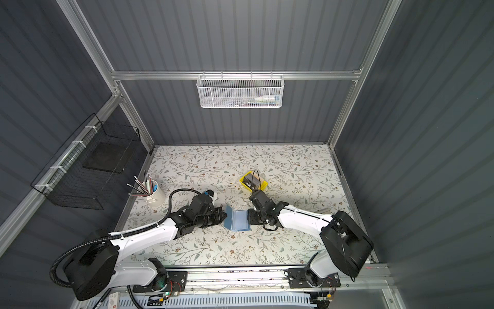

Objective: Insert credit cards into a card holder
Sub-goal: Open the card holder at the center of the table.

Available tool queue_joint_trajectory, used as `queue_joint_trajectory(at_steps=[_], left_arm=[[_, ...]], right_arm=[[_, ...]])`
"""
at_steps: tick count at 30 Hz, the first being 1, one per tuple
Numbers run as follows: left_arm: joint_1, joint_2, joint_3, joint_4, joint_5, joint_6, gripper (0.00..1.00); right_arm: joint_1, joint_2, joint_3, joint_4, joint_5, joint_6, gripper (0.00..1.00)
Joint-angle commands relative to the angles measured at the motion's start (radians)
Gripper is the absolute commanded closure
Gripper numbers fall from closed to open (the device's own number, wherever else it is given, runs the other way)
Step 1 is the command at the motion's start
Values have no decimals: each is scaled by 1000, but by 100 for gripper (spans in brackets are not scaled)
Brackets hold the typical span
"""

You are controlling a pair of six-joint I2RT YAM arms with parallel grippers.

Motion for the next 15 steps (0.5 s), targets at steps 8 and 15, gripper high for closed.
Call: queue_joint_trajectory(at_steps=[8,15], left_arm=[[-6,4,-4,-10,9,7,100],[-6,-1,-11,-12,5,7,100]], right_arm=[[-1,88,61,-42,25,-57,64],[-2,127,75,-78,61,-75,67]])
